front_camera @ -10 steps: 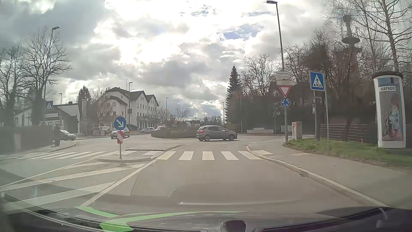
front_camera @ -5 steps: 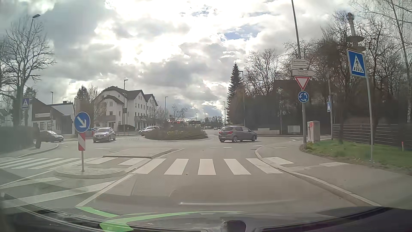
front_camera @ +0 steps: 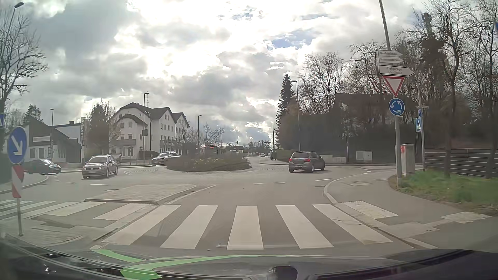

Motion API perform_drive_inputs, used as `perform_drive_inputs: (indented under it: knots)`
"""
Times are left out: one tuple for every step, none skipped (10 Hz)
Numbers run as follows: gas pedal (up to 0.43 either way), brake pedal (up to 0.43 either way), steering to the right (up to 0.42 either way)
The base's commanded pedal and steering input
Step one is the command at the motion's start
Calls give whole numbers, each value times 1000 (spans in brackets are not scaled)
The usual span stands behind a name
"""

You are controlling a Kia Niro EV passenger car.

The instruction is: Follow the waypoints while adhering to traffic rules and regulations

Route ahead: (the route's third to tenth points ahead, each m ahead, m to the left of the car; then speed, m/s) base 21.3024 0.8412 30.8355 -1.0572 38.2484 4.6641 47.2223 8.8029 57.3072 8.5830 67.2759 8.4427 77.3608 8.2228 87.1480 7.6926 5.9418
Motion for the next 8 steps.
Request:
perform_drive_inputs:
  knots:
    - [0,152,-4]
    - [0,152,-4]
    - [0,152,-4]
    - [0,134,-4]
    - [0,0,-4]
    - [0,0,-4]
    - [0,0,-3]
    - [59,0,0]
